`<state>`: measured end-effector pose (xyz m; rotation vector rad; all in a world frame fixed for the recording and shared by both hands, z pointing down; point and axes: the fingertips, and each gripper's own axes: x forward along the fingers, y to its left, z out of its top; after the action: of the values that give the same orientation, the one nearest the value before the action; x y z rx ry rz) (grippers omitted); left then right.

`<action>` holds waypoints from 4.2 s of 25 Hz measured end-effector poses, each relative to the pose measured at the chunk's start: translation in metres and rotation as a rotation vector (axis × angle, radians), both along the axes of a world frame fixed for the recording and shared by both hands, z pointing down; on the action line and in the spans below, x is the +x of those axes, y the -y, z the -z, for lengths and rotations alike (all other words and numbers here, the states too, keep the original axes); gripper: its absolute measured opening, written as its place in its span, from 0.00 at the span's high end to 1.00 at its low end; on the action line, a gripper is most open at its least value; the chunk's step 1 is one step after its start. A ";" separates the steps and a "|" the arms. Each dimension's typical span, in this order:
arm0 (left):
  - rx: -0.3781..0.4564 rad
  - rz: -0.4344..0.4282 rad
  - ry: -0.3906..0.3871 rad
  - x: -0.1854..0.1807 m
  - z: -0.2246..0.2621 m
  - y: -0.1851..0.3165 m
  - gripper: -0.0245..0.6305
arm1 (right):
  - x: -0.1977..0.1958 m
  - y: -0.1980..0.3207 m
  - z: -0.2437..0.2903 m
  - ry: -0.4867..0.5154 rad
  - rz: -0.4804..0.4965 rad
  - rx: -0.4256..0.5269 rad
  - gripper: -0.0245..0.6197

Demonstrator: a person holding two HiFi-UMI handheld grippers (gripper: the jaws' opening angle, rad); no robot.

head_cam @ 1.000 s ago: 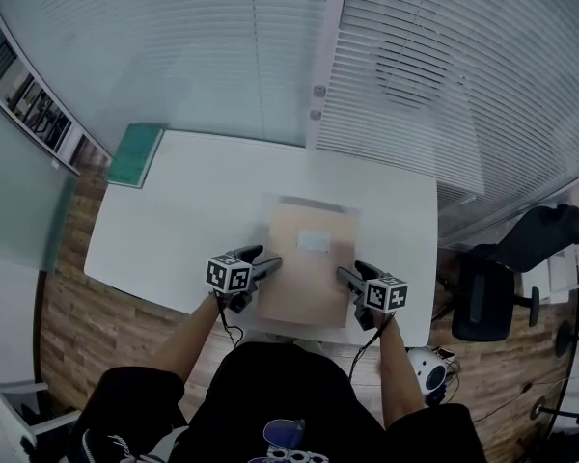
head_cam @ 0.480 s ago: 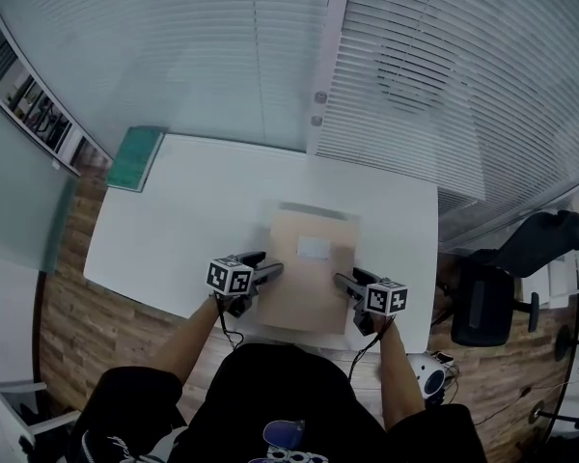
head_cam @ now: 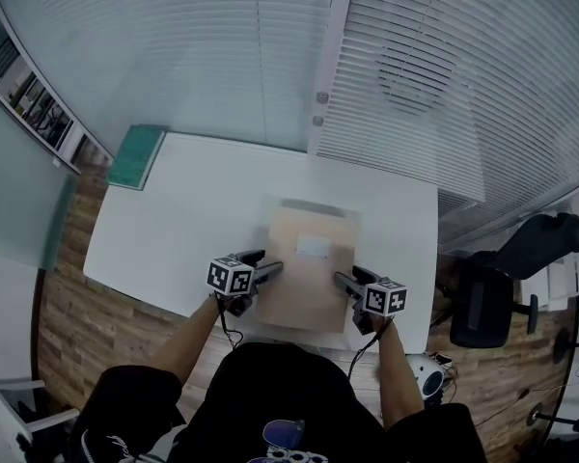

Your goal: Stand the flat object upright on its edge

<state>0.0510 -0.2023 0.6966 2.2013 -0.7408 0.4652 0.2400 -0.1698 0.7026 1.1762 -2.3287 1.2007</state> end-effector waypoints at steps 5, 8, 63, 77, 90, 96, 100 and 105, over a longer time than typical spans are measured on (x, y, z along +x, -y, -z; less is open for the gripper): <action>0.037 0.005 0.001 -0.001 0.013 0.000 0.51 | -0.001 0.004 0.013 -0.022 0.011 0.040 0.53; 0.067 0.005 0.003 0.000 0.020 0.002 0.51 | 0.000 0.006 0.020 -0.040 0.017 0.069 0.53; 0.548 0.125 -0.008 0.011 0.155 0.031 0.58 | 0.016 0.036 0.155 -0.259 -0.091 0.583 0.58; 0.597 0.159 0.015 0.026 0.168 0.027 0.58 | 0.031 0.035 0.166 -0.251 -0.086 0.629 0.58; 0.620 0.207 0.045 0.038 0.175 0.018 0.58 | 0.043 0.034 0.171 -0.225 -0.044 0.654 0.59; 0.633 0.228 0.050 0.029 0.180 0.017 0.58 | 0.035 0.038 0.173 -0.214 -0.046 0.666 0.58; 0.633 0.234 0.046 0.009 0.179 0.024 0.58 | 0.014 0.044 0.173 -0.213 -0.044 0.665 0.59; 0.643 0.219 0.042 -0.028 0.182 0.044 0.58 | -0.022 0.061 0.177 -0.221 -0.054 0.668 0.58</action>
<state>0.0234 -0.2460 0.5144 2.6508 -1.2744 0.1706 0.2176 -0.2308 0.5261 1.4772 -2.6010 0.2579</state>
